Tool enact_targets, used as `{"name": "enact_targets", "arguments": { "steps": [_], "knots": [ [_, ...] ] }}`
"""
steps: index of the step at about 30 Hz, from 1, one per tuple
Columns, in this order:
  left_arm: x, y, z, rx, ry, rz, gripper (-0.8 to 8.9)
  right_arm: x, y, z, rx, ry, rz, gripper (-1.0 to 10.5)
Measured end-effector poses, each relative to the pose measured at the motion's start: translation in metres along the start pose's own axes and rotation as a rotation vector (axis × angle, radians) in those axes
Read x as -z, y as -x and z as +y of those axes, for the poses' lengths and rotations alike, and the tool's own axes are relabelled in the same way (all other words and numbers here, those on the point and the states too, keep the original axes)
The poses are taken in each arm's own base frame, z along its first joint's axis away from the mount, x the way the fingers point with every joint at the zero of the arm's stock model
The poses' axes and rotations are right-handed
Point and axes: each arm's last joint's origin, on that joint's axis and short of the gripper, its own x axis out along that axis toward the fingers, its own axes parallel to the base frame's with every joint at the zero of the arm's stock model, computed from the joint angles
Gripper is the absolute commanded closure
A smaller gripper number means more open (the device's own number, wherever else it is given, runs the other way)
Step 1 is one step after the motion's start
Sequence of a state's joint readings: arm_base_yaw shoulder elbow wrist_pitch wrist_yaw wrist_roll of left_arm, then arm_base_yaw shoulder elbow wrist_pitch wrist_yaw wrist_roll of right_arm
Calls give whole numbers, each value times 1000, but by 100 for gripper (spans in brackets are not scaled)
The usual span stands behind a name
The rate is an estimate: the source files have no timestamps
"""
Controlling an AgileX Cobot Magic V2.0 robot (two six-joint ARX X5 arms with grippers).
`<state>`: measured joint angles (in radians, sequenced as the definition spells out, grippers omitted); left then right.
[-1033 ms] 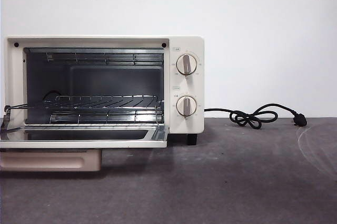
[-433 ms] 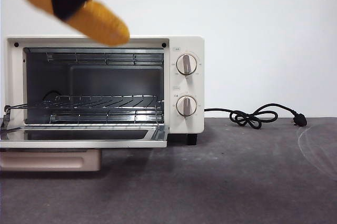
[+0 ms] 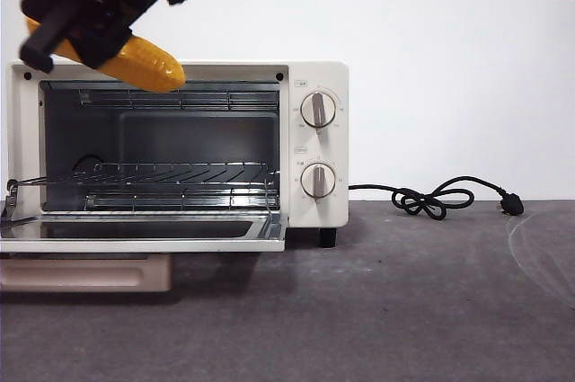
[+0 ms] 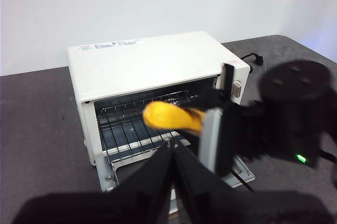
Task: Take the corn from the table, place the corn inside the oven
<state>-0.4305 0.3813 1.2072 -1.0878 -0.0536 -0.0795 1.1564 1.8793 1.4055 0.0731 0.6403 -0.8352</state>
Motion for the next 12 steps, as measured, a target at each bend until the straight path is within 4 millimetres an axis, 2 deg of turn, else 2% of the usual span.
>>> {"name": "enact_targets", "arguments": {
  "steps": [5,12],
  "knots": [
    [0,0,0,0,0,0,819,6,-25,-4,19,-7,46,962],
    [0,0,0,0,0,0,819,29,-51,4,-28,29,132,962]
  ]
}}
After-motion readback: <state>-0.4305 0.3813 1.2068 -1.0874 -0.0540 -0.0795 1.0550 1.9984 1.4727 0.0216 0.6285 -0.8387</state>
